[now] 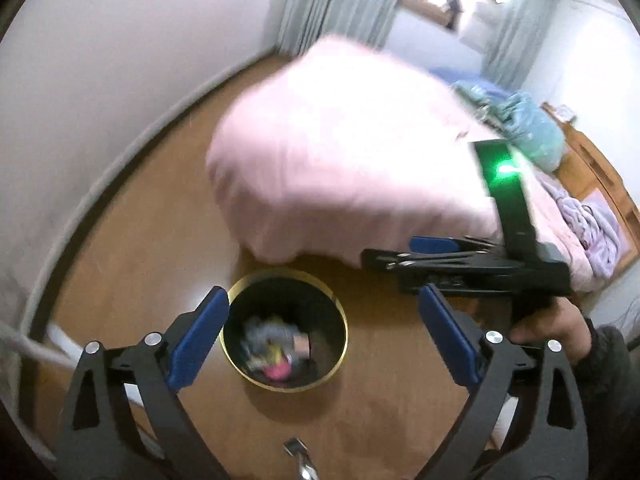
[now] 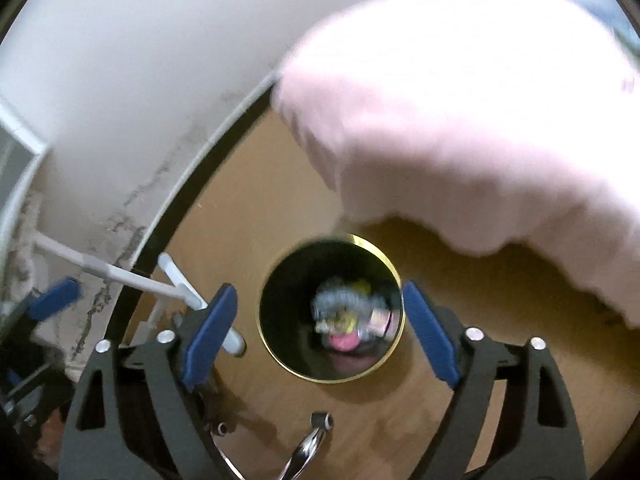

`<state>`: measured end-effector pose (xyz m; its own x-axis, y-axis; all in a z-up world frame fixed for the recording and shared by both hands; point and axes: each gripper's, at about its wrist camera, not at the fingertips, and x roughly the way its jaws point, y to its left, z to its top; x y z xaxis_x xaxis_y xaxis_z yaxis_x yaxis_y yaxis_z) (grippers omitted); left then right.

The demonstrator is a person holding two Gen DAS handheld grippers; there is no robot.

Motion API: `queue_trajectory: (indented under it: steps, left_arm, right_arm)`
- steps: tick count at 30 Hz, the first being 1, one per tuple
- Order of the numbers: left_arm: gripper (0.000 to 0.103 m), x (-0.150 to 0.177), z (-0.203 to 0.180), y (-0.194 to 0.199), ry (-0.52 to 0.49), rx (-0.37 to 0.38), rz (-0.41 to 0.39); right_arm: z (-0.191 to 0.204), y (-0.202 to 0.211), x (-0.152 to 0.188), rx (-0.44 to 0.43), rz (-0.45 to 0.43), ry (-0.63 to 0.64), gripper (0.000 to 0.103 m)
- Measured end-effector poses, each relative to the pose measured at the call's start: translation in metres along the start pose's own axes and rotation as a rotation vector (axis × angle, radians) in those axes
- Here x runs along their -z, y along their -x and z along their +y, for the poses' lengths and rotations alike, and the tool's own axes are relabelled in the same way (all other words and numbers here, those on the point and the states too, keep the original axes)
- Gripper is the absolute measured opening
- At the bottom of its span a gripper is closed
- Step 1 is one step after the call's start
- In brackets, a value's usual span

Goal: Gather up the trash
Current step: 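Grasp the crumpled foil wrapper with the right tool while the left tool grasps the clear ring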

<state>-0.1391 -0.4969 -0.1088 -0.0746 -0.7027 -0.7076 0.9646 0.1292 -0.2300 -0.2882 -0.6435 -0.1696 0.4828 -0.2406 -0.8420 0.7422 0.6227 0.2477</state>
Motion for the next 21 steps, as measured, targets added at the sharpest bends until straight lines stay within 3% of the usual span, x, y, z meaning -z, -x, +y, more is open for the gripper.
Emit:
queue_trajectory:
  steps: [4,9,11,12,14,17,21]
  left_arm:
    - [0.096,-0.009,0.001,0.094,-0.022,-0.088,-0.112]
    - [0.097,0.030,0.063,0.210,0.113,-0.273,-0.156]
    - [0.097,0.064,0.101,0.264,0.212,-0.373,-0.167]
    - [0.097,0.078,0.114,0.283,0.257,-0.430,-0.165]
    - [0.097,0.119,0.141,0.340,0.350,-0.525,-0.188]
    - [0.097,0.178,0.170,0.406,0.488,-0.645,-0.206]
    - [0.097,0.242,0.198,0.451,0.645,-0.756,-0.197]
  right_arm:
    - [0.082,0.058,-0.018,-0.068,-0.093,0.170,0.087]
    - [0.236,0.092,-0.004,-0.267,-0.120,0.441,0.087]
    - [0.300,0.096,0.010,-0.372,-0.095,0.549,0.087]
    - [0.332,0.099,0.017,-0.379,-0.100,0.595,0.087]
    - [0.378,0.108,0.029,-0.416,-0.133,0.684,0.087]
    - [0.444,0.108,0.050,-0.532,-0.080,0.802,0.087]
    - [0.527,0.091,0.089,-0.624,0.013,1.018,0.087]
